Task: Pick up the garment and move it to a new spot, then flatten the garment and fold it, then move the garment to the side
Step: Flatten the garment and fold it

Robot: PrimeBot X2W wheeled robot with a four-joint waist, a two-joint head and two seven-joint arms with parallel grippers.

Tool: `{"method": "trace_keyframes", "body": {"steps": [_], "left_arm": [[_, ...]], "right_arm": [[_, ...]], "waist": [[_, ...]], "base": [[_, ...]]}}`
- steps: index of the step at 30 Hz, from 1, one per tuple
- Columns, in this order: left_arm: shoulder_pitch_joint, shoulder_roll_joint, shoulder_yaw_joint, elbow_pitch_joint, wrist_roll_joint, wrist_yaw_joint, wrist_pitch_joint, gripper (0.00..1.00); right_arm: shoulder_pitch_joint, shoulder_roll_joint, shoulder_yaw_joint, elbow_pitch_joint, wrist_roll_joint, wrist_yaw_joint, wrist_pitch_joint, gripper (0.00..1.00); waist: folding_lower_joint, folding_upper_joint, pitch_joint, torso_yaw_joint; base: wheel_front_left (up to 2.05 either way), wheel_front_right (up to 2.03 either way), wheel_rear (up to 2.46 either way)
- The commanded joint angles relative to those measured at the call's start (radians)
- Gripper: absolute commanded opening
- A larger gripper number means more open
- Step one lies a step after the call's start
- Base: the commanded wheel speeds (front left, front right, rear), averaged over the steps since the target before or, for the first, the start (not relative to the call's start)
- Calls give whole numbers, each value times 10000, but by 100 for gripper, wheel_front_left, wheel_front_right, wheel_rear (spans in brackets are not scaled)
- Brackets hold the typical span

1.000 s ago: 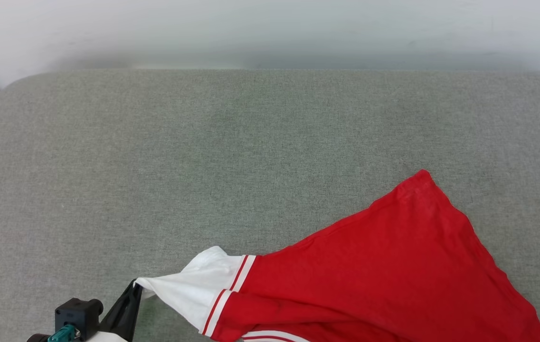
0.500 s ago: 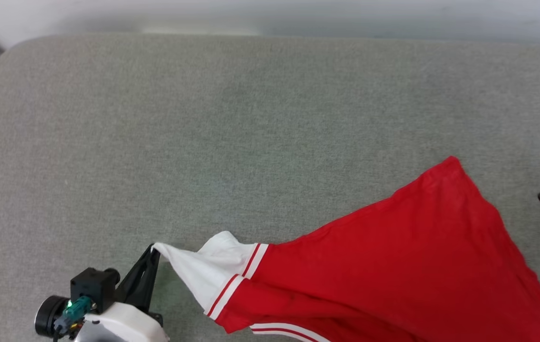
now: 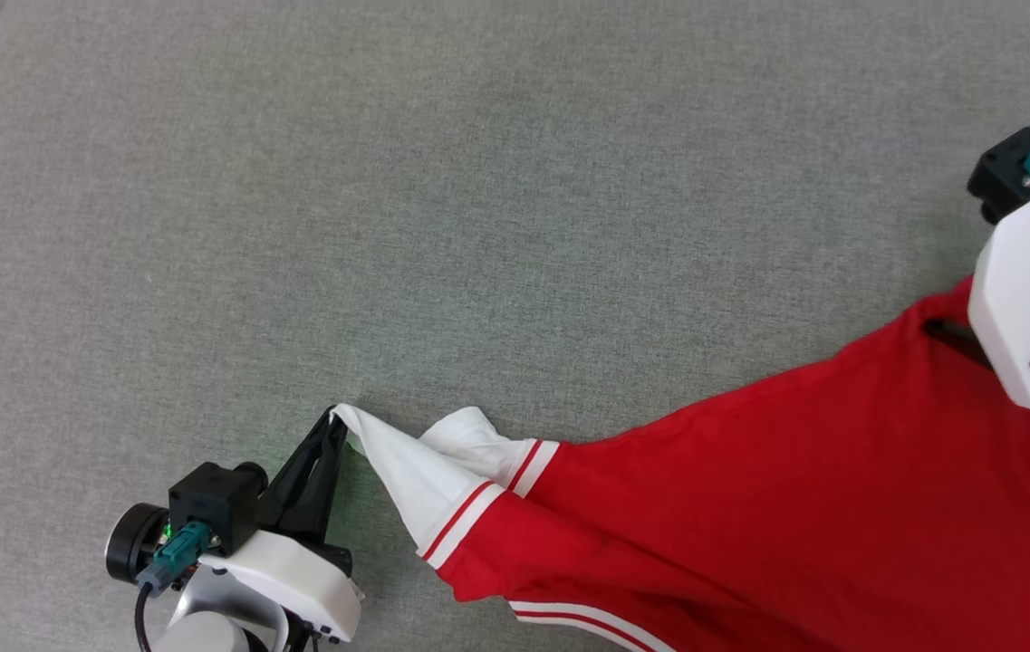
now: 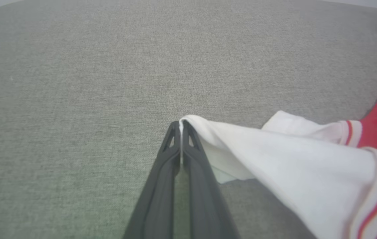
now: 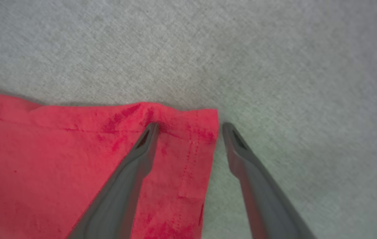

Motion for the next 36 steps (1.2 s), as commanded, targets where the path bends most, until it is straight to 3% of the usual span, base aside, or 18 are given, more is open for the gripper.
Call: {"method": "trace_keyframes", "body": {"steps": [1, 7, 8, 9, 15, 24, 30, 36], "left_arm": [[-162, -76, 29, -17, 52, 35, -27, 0], [-232, -285, 26, 100, 95, 23, -48, 0], [-216, -296, 36, 125, 92, 25, -52, 0], [-203, -309, 39, 154, 88, 9, -53, 0], [-49, -141, 194, 248, 159, 24, -63, 0], [-718, 703, 346, -335, 633, -11, 301, 0], [-2170, 909, 493, -422, 891, -329, 664, 0], [-4347, 973, 655, -477, 1188, -789, 1185, 0]], "right_arm": [[-113, 134, 296, 242, -39, -4, -44, 100], [573, 522, 1800, 880, 478, 39, -110, 100], [584, 508, 1973, 907, 532, 53, -193, 81], [537, 457, 2075, 928, 574, 56, -351, 0], [-239, 238, 1866, 1092, 978, 7, -1786, 0], [-686, -162, 1950, 709, 1594, -5, -3846, 0], [-857, -143, 1337, 616, 2210, -5, -5313, 0], [-1648, -228, 882, 682, 1532, -5, -6340, 0]], "waist": [[-2, 0, 206, 129], [-2, 0, 306, 107], [-2, 0, 286, 68], [-2, 0, 251, 40], [-2, 0, -425, -297], [-2, 0, -1820, -930], [-2, 0, -2155, -1307], [-2, 0, -1893, -1580]], "base": [[0, 0, 0], [0, 0, 0], [0, 0, 0], [0, 0, 0], [0, 0, 0], [0, 0, 0], [0, 0, 0], [0, 0, 0]]}}
